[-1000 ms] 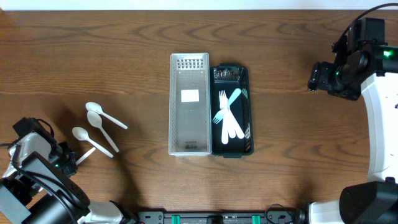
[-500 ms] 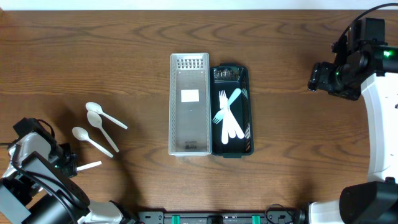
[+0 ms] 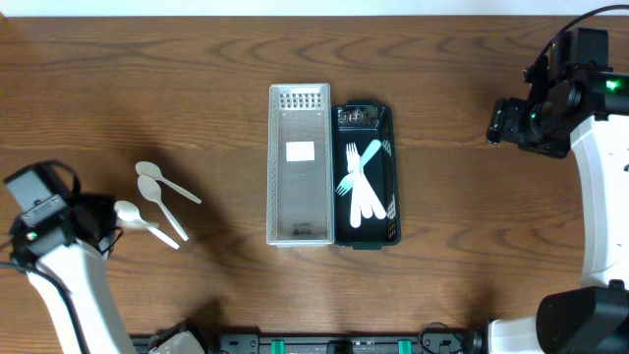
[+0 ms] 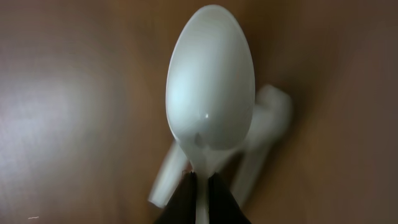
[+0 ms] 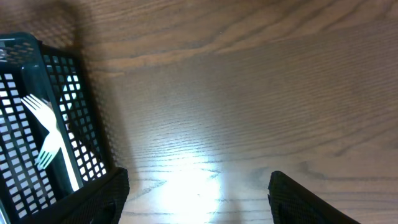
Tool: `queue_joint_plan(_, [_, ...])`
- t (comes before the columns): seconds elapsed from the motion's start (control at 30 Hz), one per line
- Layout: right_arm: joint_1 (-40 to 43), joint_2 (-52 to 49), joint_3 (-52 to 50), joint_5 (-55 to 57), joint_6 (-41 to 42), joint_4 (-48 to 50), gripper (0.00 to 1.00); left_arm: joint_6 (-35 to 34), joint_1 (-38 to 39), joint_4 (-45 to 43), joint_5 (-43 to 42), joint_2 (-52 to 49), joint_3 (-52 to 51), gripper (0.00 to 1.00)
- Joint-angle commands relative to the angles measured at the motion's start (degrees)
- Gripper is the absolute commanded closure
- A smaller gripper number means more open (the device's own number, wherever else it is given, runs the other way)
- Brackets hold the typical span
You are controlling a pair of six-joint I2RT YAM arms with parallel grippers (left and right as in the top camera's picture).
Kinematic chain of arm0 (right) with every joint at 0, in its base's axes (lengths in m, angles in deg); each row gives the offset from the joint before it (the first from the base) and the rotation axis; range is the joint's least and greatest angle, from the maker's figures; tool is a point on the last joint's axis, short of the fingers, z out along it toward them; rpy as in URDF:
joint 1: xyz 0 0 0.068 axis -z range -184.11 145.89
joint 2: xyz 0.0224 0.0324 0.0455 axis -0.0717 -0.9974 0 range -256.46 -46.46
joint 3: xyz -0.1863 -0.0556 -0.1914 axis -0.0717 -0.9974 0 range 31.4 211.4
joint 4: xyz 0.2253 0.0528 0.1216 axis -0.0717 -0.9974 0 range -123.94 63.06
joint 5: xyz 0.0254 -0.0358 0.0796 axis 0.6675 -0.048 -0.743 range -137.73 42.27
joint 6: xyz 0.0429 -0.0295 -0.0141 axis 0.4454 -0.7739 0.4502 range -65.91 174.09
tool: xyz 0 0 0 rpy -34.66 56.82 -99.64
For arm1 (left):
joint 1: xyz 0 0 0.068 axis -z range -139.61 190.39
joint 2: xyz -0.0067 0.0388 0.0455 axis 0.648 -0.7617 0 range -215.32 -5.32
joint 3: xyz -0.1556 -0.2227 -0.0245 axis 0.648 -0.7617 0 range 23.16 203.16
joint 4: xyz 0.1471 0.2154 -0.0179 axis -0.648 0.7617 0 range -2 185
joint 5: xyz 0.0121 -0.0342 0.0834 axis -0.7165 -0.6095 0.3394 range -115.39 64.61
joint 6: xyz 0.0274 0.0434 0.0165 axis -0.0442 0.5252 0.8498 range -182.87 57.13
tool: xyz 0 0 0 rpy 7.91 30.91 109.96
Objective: Pack container
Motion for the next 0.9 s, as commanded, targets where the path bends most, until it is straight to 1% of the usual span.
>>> queue_joint_plan(0.0, [-0.5,0.0,-0.4,-0.4,-0.9,-0.1,0.25,8.8,7.7,0.4,-6.1,4.2,3.0,0.94])
queue_joint_plan(0.07, [-0.5,0.0,-0.4,-0.4,-0.9,-0.2,0.25,11.3,12.3,0.4,-7.2,5.0,4.3,0.94])
queue_joint_plan(0.13, [-0.5,0.0,-0.4,-0.4,-0.9,-0.2,0.25,16.0,18.8,0.5,-8.8,4.9,6.1,0.94])
queue_joint_plan(0.27, [-0.5,0.0,-0.4,-0.4,-0.9,-0.3,0.25,25.8,31.5,1.4,-8.8,3.0,9.3,0.94])
queue_joint_plan(0.33, [-0.5,0.0,-0.4,-0.4,-0.9,-0.3,0.26,29.5,37.1,1.5,-8.4,1.4,10.6,0.94])
queue_joint_plan(0.4, [-0.5,0.0,-0.4,-0.4,-0.9,-0.3,0.25,32.2,41.8,2.2,-5.5,-0.3,12.0,0.94])
queue_joint_plan(0.47, [-0.5,0.0,-0.4,-0.4,-0.9,-0.4,0.26,34.8,46.1,4.1,-0.2,-2.6,14.0,0.94])
queue_joint_plan(0.57, [-0.5,0.0,-0.4,-0.4,-0.9,-0.5,0.25,36.6,50.6,6.5,4.6,-6.1,17.1,0.94])
queue_joint_plan(0.63, [-0.5,0.0,-0.4,-0.4,-0.9,-0.5,0.25,36.6,52.0,6.8,4.5,-7.6,18.3,0.94])
queue_joint_plan(0.77, [-0.5,0.0,-0.4,-0.4,-0.9,-0.5,0.25,36.6,52.4,6.5,5.0,-9.0,18.9,0.94])
queue_joint_plan(0.87, [-0.5,0.0,-0.4,-0.4,-0.9,-0.5,0.25,36.6,52.3,6.5,8.9,-8.9,18.9,0.94])
